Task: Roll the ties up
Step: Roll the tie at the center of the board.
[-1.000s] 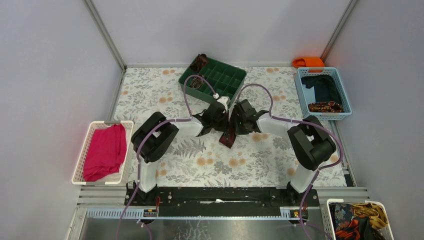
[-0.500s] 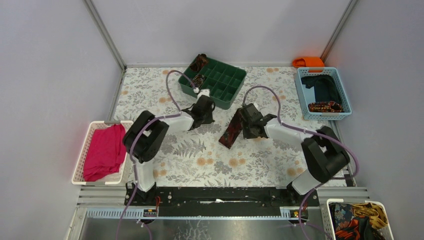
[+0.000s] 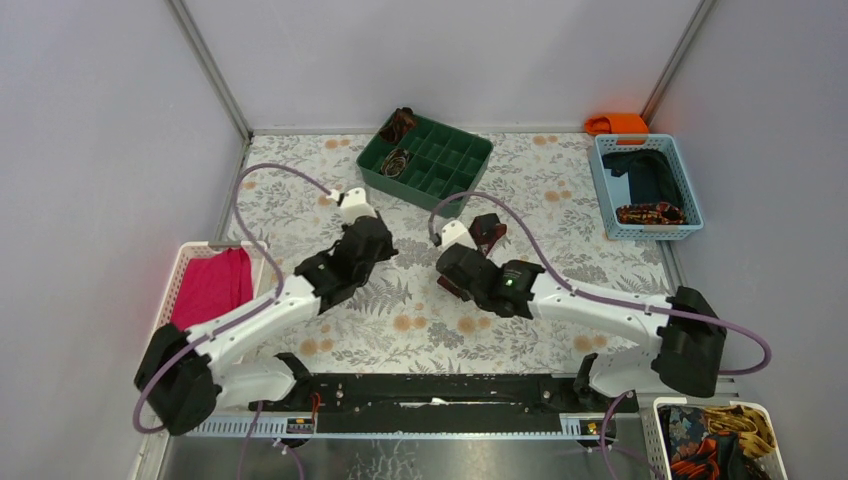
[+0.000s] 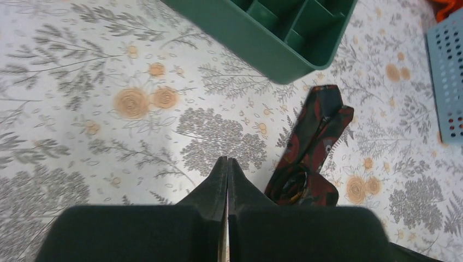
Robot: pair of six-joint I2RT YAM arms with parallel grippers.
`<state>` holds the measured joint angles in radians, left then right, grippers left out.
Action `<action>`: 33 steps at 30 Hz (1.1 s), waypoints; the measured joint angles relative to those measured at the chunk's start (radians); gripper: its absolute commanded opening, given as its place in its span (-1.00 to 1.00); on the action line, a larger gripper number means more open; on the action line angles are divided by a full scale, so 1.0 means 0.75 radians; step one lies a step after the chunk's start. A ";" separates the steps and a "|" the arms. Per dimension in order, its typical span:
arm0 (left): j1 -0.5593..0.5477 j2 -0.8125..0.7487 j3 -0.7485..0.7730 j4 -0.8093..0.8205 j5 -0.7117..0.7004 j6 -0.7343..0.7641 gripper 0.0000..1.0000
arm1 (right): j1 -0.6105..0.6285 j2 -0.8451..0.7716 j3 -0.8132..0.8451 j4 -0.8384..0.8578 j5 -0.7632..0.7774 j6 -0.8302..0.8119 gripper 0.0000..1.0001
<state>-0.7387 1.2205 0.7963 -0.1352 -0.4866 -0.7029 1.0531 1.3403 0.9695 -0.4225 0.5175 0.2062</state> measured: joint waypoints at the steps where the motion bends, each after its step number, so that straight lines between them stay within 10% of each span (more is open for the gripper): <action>1: -0.001 -0.053 -0.024 -0.013 -0.017 -0.010 -1.00 | 0.021 0.020 0.005 -0.005 0.012 -0.010 0.01; 16: 0.000 -0.244 -0.150 -0.123 -0.097 -0.053 -1.00 | 0.178 0.476 0.122 0.027 0.230 -0.176 0.55; 33: 0.020 -0.190 -0.172 -0.152 -0.163 -0.015 -1.00 | 0.171 0.675 0.222 0.064 0.371 -0.219 0.58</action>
<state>-0.7238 1.0782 0.6670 -0.2493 -0.6086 -0.7139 1.1812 1.8469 1.1358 -0.3748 0.7959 0.0418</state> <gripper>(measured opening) 0.006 0.786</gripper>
